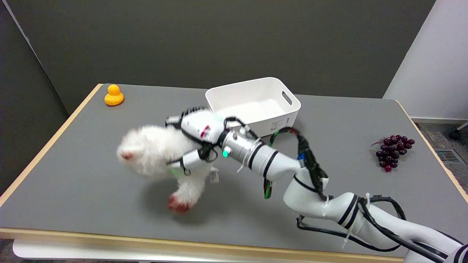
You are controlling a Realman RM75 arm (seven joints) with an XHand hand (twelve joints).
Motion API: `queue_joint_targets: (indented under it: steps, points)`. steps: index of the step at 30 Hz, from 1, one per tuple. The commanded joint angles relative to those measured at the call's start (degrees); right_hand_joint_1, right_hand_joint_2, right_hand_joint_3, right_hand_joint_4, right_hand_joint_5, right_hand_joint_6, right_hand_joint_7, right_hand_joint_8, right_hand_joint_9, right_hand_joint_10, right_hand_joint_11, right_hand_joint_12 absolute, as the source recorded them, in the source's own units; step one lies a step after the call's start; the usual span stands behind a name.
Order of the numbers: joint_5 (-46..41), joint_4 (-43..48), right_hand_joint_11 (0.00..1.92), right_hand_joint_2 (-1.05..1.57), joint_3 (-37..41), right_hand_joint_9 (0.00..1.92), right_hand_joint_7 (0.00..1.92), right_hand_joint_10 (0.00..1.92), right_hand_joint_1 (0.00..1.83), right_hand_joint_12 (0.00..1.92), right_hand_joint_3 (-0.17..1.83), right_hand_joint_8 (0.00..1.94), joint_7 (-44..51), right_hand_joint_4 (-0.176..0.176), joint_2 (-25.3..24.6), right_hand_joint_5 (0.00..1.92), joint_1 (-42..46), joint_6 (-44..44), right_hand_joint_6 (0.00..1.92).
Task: Place the plush toy into the white container.
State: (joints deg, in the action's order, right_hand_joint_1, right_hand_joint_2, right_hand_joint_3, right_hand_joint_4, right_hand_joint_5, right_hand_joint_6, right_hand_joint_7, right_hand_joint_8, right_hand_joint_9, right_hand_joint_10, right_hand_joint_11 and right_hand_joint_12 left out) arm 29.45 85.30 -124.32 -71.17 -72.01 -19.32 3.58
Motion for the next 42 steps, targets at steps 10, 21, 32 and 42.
queue_joint_targets:
  steps: [10,21,32,42]
  points:
    - [18.6,5.2,0.83,1.06,18.5,0.78,0.81,1.60,1.16,1.92,0.49,1.54,-0.4,-0.121,-0.1,0.55,-11.7,-9.2,1.58]
    - [15.4,-24.4,0.81,1.09,19.1,0.76,0.79,1.61,1.15,1.92,0.47,1.58,-6.0,-0.118,-0.5,0.52,-22.5,-12.1,1.61]
    - [14.2,-32.6,0.75,1.11,21.6,0.73,0.76,1.63,1.14,1.92,0.45,1.61,-9.4,-0.106,1.0,0.50,-22.4,-10.2,1.63]
    - [-6.3,-31.7,0.67,1.14,33.6,0.72,0.73,1.62,1.13,1.92,0.41,1.62,-28.6,-0.103,5.1,0.50,-12.8,9.1,1.65]
